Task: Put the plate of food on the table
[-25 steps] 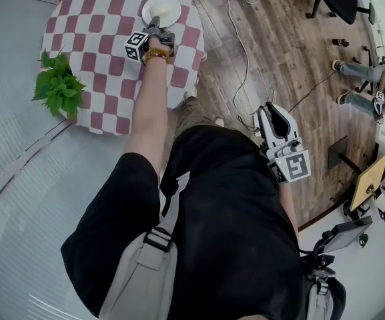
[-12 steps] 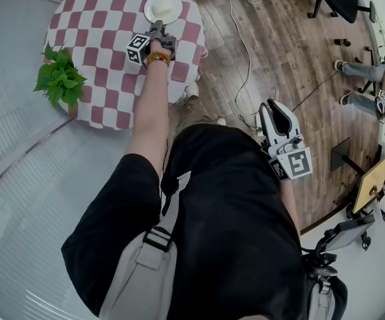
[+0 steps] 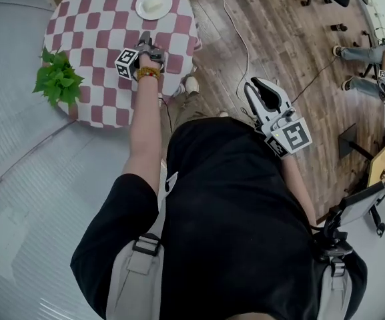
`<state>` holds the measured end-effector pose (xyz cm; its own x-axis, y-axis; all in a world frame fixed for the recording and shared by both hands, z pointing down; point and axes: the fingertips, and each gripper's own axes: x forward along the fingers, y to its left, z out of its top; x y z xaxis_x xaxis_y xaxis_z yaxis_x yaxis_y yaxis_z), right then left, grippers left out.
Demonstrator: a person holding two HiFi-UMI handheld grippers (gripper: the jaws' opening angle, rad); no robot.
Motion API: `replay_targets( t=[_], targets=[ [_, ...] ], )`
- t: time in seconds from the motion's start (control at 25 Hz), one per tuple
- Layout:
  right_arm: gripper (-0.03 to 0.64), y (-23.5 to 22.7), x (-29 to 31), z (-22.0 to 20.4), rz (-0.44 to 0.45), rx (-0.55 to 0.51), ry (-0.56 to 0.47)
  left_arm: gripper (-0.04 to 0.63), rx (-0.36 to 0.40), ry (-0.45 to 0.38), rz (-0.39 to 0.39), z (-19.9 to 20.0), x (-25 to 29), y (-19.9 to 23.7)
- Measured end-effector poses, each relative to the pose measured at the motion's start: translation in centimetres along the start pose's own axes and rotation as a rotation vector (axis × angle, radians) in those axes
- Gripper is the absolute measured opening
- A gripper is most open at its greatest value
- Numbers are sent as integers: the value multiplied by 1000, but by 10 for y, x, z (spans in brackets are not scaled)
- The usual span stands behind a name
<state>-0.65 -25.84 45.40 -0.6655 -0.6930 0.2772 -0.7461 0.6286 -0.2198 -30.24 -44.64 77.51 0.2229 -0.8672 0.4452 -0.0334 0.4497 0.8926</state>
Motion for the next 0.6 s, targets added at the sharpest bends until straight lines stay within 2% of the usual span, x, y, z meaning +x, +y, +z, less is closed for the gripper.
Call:
replay_targets(
  t=[0.08,0.4,0.52,0.6],
  targets=[
    [80,4,4,1,36,-20,7,153,28,16,-22,-8,-22,-3],
    [80,28,32,5,125,-53,-9,153,184,180,-84,-61,-124,-4],
    [80,41,40,7,172,-73,-4,152,243,194,-112,-71,-162,-14],
    [80,47,46,11,197,-90,-3,152,314,187,-132,-71,-182,-27]
  ],
)
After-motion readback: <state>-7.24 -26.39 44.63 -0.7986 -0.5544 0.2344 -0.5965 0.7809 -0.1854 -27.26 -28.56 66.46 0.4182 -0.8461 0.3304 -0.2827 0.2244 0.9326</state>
